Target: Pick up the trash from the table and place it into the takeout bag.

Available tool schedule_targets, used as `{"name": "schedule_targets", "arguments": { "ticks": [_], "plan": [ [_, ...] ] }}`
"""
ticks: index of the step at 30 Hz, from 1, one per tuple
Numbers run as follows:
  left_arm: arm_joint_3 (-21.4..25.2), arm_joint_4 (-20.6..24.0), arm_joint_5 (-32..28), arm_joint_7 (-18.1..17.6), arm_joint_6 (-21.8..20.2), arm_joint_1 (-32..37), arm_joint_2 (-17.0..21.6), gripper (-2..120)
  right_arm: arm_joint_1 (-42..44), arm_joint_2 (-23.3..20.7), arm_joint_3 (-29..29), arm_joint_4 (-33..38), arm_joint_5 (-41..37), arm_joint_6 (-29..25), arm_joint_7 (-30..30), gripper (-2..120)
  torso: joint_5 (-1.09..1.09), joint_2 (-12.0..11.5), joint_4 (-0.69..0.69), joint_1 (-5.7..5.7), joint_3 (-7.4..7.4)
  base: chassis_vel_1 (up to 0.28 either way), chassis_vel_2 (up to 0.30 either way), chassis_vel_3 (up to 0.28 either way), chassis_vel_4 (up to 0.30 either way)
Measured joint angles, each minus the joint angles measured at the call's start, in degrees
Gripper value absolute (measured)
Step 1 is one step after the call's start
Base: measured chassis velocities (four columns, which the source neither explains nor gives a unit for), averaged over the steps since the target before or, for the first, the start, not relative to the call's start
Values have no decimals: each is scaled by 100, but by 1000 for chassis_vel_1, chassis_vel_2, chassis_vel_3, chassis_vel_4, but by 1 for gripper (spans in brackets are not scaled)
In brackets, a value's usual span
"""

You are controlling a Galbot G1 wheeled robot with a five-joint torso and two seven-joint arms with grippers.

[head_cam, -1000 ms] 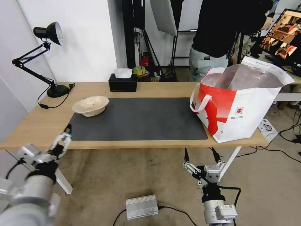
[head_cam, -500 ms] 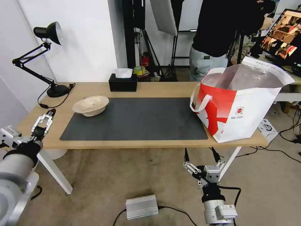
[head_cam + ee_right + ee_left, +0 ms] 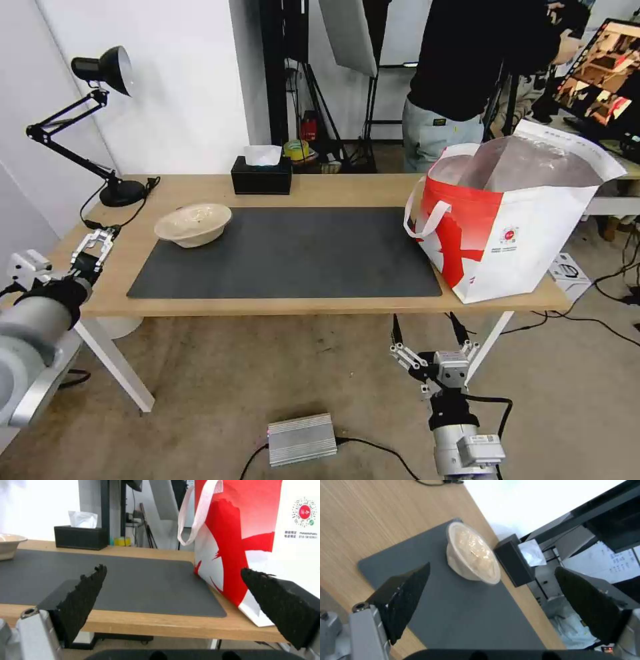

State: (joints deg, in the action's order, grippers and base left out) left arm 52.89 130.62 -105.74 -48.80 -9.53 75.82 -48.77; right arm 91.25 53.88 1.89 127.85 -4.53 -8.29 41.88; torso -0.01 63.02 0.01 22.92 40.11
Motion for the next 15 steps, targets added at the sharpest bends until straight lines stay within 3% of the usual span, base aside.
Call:
{"name": "schedule_targets", "arguments": {
  "ticks": [15],
  "plan": [
    [-1139,-1102,-240,-381,-48,-1268,273,100,0,0,0,0,0,0,0,100,1,0,-1,0,0,0,0,0,0]
  ]
}}
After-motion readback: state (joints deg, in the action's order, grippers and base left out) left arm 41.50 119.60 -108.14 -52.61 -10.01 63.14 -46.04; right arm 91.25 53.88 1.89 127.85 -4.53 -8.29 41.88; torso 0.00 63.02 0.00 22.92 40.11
